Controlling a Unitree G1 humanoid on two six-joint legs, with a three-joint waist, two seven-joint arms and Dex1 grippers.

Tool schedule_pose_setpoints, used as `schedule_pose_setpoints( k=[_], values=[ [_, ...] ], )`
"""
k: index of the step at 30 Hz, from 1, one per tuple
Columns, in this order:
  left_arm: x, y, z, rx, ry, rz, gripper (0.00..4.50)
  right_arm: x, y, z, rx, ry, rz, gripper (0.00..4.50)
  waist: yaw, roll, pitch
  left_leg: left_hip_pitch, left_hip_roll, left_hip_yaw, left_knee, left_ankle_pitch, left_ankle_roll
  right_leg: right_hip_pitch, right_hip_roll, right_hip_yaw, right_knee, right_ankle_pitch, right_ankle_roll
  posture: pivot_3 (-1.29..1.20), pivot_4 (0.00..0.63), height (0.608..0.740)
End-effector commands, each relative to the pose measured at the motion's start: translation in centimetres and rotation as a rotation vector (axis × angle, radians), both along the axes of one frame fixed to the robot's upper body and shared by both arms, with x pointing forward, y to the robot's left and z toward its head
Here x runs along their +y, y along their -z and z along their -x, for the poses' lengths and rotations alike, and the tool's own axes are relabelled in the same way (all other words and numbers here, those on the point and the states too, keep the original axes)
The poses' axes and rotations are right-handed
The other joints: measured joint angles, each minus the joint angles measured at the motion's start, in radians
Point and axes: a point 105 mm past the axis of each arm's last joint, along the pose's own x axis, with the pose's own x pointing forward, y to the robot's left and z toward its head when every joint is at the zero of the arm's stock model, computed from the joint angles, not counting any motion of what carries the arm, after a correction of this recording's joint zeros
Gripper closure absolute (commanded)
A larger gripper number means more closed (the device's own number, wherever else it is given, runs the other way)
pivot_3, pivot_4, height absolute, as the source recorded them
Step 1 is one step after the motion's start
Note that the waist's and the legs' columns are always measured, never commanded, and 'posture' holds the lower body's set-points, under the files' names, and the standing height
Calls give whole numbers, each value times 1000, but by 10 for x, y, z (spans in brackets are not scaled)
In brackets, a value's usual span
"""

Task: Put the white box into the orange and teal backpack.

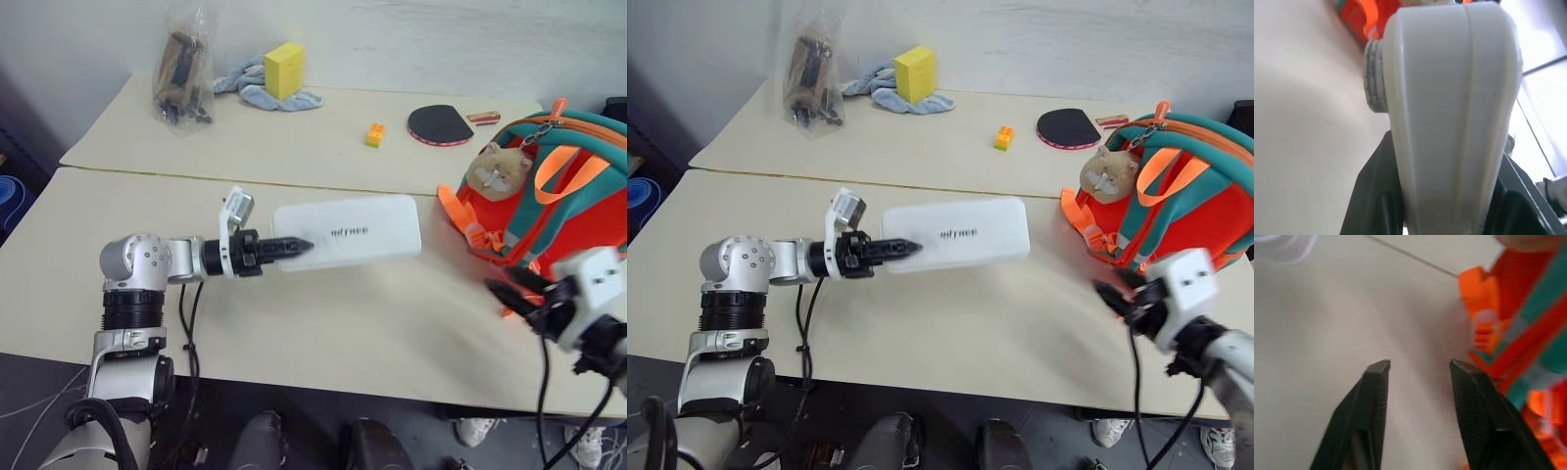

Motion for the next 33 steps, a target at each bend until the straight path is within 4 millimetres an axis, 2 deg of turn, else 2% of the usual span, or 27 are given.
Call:
schedule_pose_setpoints(
  k=[1, 5, 7, 11, 14, 18, 21, 28, 30, 33],
  values=[
    [2, -24, -3, -100, -41, 34, 3161, -19, -22, 2, -58, 64, -45, 1237, -4, 0, 0, 0, 0, 0, 0, 0, 0, 0, 0, 0, 0, 0, 0, 0, 150, 740],
    [6, -34, -5, -150, -67, 39, 3161, -24, -29, -11, -69, 68, -94, 36, -12, 0, 0, 1, 0, 0, -1, 1, -1, 0, 1, 1, 0, 0, 0, 0, 150, 740],
    [7, -35, -7, -163, -83, 31, 3161, -21, -29, -19, -67, 54, -108, 36, -11, 0, 0, 1, 0, 0, -1, 1, -2, 0, 1, 0, 0, 0, 0, 0, 150, 740],
    [11, -42, -15, -223, -132, -5, 3161, -1, -34, -55, -102, -29, -244, 36, -26, 0, 2, 1, 0, 0, -1, 2, -2, 0, 1, 1, 1, 0, 0, 0, 150, 740],
    [13, -49, -28, -230, -195, -1, 3161, -4, -38, -78, -151, 13, -238, 36, -25, -1, 3, -1, 0, 0, -1, 3, -3, -3, 1, 1, 1, 0, 0, 0, 150, 740],
    [14, -55, -33, -263, -222, -8, 3161, 5, -46, -87, -192, -45, -273, 930, -20, 0, 3, -6, 0, 1, -2, 6, -3, -11, 1, 2, 5, 0, 0, 0, 150, 740],
    [16, -58, -37, -277, -249, -7, 3161, 12, -46, -88, -193, -84, -258, 1974, -22, 0, 3, -8, 0, 2, -2, 6, -3, -11, 1, 2, 6, 0, 0, 0, 150, 740],
    [17, -61, -40, -316, -268, -27, 3161, 48, -59, -63, -174, -353, -253, 4364, -26, 0, 3, -7, 0, 2, -2, 6, -3, -12, 1, 2, 5, 0, 0, 0, 150, 740],
    [16, -66, -41, -342, -268, -25, 3161, 62, -63, -52, -149, -447, -248, 4473, -26, 0, 4, -7, 0, 2, -2, 7, -3, -12, 2, 2, 6, 0, 0, 0, 150, 740],
    [13, -74, -42, -439, -258, -48, 3161, 88, -67, -23, -77, -649, -207, 4473, -24, -1, 5, -7, 0, 2, -2, 7, -3, -12, 2, 2, 6, 0, 0, 0, 150, 740]
  ],
)
